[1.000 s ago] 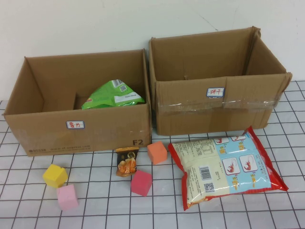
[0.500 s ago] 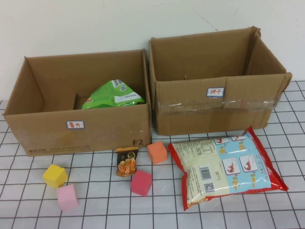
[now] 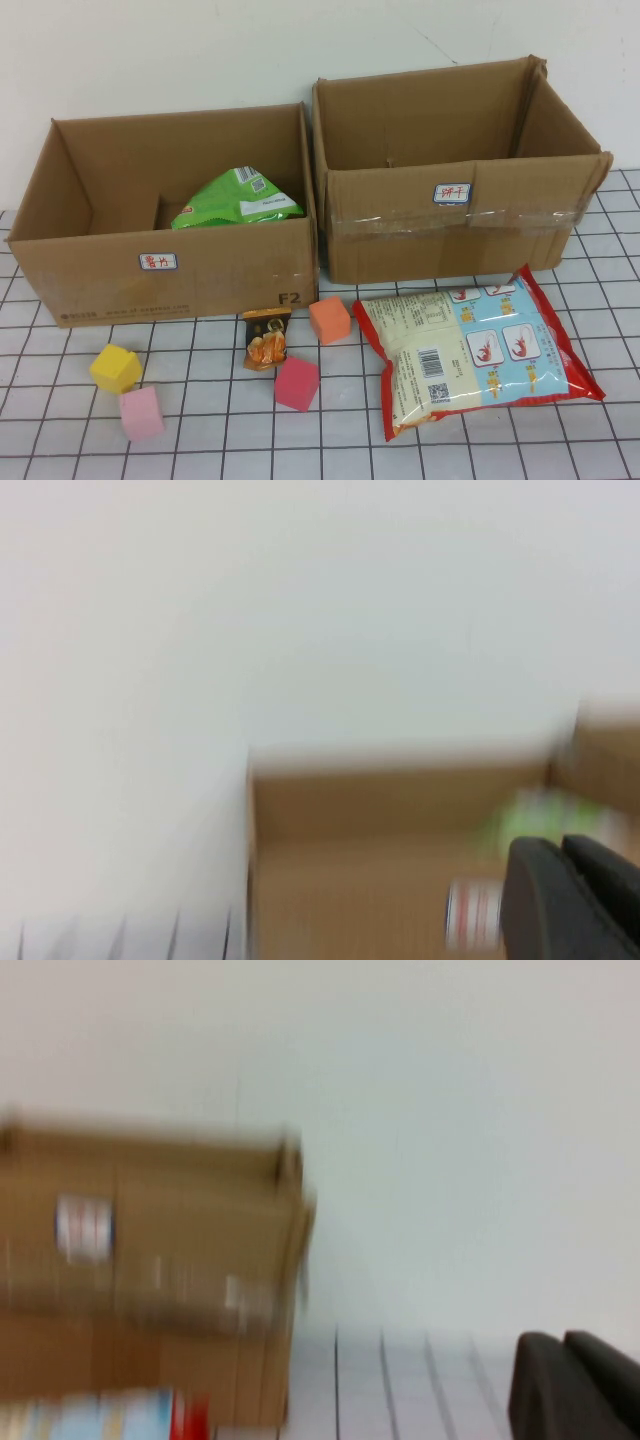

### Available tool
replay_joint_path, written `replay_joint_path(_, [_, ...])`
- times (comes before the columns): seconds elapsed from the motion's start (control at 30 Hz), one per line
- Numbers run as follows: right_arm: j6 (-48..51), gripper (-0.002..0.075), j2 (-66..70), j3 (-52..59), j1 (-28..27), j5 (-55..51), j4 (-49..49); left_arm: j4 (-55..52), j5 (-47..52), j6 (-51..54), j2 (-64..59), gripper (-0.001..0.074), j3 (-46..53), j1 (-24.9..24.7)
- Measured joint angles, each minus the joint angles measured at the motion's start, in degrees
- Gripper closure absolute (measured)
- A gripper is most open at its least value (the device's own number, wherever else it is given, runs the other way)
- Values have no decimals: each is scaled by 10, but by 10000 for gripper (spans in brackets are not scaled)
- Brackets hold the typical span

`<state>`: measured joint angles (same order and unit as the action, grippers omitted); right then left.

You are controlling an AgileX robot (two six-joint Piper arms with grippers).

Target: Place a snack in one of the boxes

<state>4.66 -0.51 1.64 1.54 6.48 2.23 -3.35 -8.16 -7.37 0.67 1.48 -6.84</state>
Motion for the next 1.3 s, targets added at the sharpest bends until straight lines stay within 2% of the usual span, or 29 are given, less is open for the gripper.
replay_joint_path(0.2, [-1,725,0,0,0,191,0,-2,-189,0,0,736,0,0])
replay_joint_path(0.3, [-1,725,0,0,0,246,-3,-3,-256,0,0,736,0,0])
replay_joint_path(0.43, [3,725,0,0,0,259,-31,-4,-315,0,0,736,0,0])
replay_joint_path(0.57, [6,725,0,-2,0,251,-46,-4,-330,-3,0,736,0,0])
replay_joint_path(0.63, [7,725,0,-17,0,207,-36,-7,-332,-22,0,736,0,0])
replay_joint_path(0.67, [8,725,0,-51,0,131,-12,1,-328,-38,1,736,0,0])
replay_joint_path(0.73, [9,725,0,-91,0,39,2,18,-268,-47,2,736,-9,0])
replay_joint_path(0.9, [10,725,29,-190,0,-197,13,33,90,-61,-10,736,-132,0])
replay_joint_path(1.0, [43,725,121,-212,0,-299,14,33,308,-61,-89,736,-219,0])
replay_joint_path(1.03, [58,725,151,-213,0,-315,14,33,345,-61,-115,736,-231,0])
replay_joint_path(1.17, [107,725,254,-213,0,-334,9,57,377,-64,-210,736,-237,0])
replay_joint_path(1.3, [139,725,330,-213,0,-318,-34,130,313,-83,-302,736,-222,-1])
